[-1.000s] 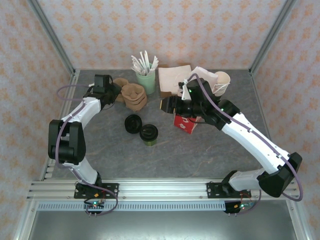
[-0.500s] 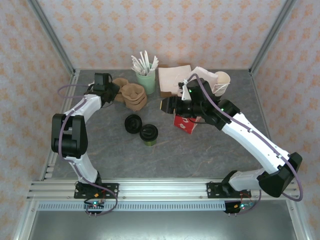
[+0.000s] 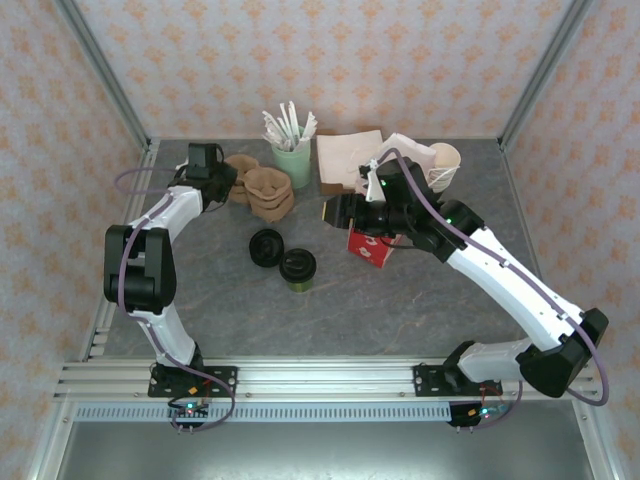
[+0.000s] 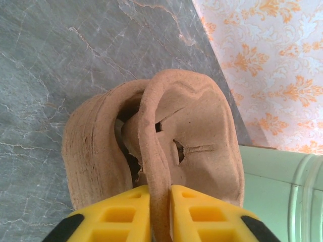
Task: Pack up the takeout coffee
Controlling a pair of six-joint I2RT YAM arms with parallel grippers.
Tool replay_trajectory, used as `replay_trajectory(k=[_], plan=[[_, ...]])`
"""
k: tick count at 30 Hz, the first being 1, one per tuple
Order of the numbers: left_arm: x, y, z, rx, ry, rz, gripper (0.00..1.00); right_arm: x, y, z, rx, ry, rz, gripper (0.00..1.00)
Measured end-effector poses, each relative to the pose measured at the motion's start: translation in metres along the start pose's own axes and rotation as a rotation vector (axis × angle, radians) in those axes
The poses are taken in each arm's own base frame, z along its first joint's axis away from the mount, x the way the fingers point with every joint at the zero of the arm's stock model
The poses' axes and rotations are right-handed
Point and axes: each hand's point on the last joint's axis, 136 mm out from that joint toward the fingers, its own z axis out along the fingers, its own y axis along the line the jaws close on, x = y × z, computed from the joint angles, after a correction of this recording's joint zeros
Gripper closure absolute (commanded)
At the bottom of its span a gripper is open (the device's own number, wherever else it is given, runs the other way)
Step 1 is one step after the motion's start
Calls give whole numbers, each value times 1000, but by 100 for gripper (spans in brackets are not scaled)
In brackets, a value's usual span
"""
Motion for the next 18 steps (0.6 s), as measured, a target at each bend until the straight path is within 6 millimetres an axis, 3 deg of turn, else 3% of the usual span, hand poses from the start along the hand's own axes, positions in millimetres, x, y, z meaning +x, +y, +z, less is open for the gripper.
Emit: replay_trajectory(k=[9,18], plan=[[-5,-12,-5,48,-22,-30,89,0,0,0,0,0,0,40],[-15,-33,-33,132,-57,-78,91,0,0,-1,-1,-1,0,40]])
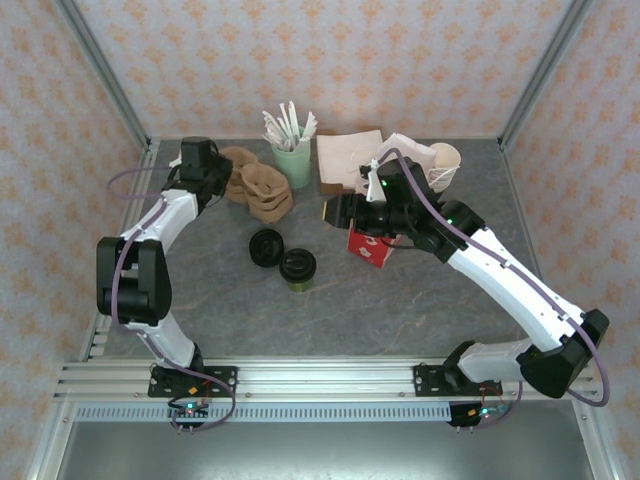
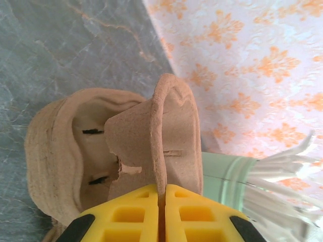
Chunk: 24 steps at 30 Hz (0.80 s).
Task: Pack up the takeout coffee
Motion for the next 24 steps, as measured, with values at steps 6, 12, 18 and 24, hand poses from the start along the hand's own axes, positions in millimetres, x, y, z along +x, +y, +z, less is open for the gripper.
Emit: replay_trajectory(k=[6,12,18,24], plan=[[-10,-29,-32,81,-31,6,95,-3,5,-4,-19,-19,-3,41],[-15,-72,-90,214,-40,65,95,-11,17,-19,-65,-69,-24,41],[5,-131,-167,412,30,240,94,-34,20,-44,-124,-162,-24,42],[50,-173,-250,653,156,418,93,-45,34,-62,-220,-197,-94,45]])
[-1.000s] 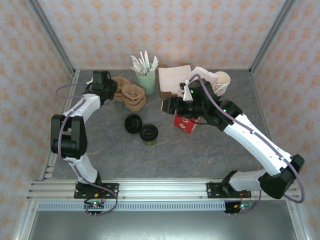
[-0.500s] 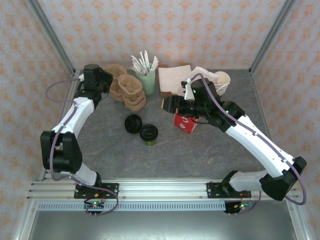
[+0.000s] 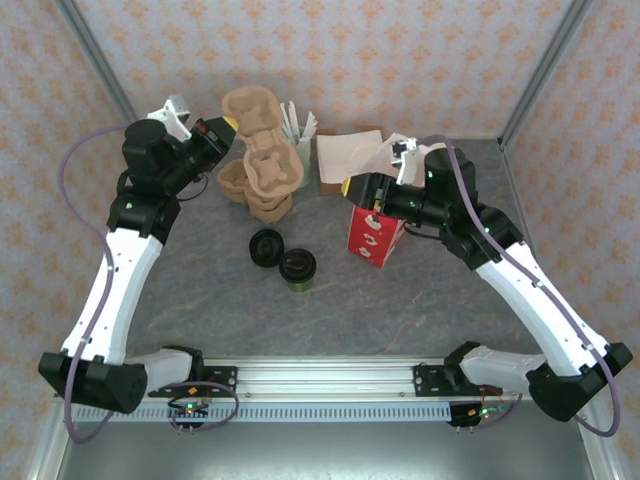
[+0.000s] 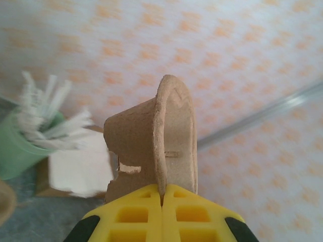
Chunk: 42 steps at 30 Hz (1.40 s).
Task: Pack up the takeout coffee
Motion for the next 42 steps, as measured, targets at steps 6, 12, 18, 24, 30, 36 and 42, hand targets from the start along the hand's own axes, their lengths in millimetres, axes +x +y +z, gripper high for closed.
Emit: replay_trajectory(k=[6,12,18,24,30,36,42], plan=[[32,-56,-24,179,113,76,93,6,26,-7,-135,27,-122,50],[50,-74,-31,263,177,86,93,14,44,-17,-235,40,-209,52],[67,-83,-29,304,223,78,94,20,54,-18,-310,69,-237,54],[73,-94,-29,345,235,77,94,27,54,-15,-338,103,-233,54],[77,-98,-26,357,246,74,94,31,55,-15,-355,122,-234,63],[80,-98,-24,355,252,72,94,34,56,-15,-370,135,-234,87],[80,-95,-19,340,247,81,76,37,54,-15,-365,143,-242,100]])
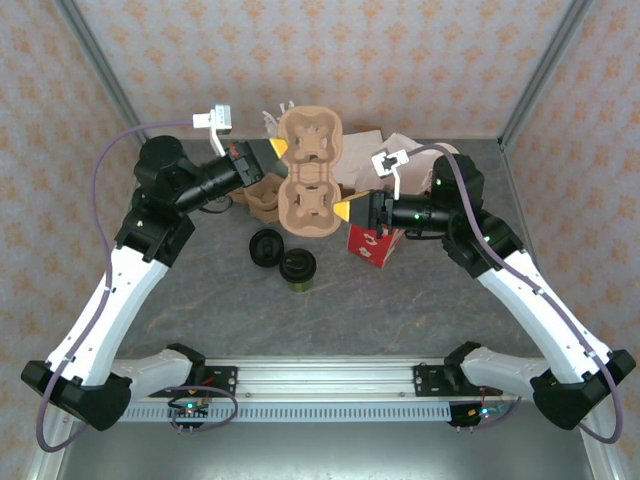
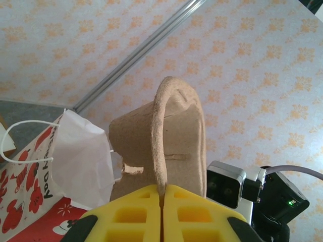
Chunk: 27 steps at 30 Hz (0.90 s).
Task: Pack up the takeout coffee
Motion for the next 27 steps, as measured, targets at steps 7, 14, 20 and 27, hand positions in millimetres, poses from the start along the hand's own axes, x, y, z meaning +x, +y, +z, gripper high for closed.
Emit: replay_trajectory(k=[7,14,20,27], plan=[[2,-1,-10,-97,35,175,30,0,-1,-8,71,22,-16,100],[15,-26,-23,-127,111,558,31,-9,7,-20,142,50,-37,100],[64,-48,-18,-6,255,902,29,-1,-7,-16,203,130,31,100],[81,-43,-1,22,377,1156,29,20,-28,-10,254,234,123,100]])
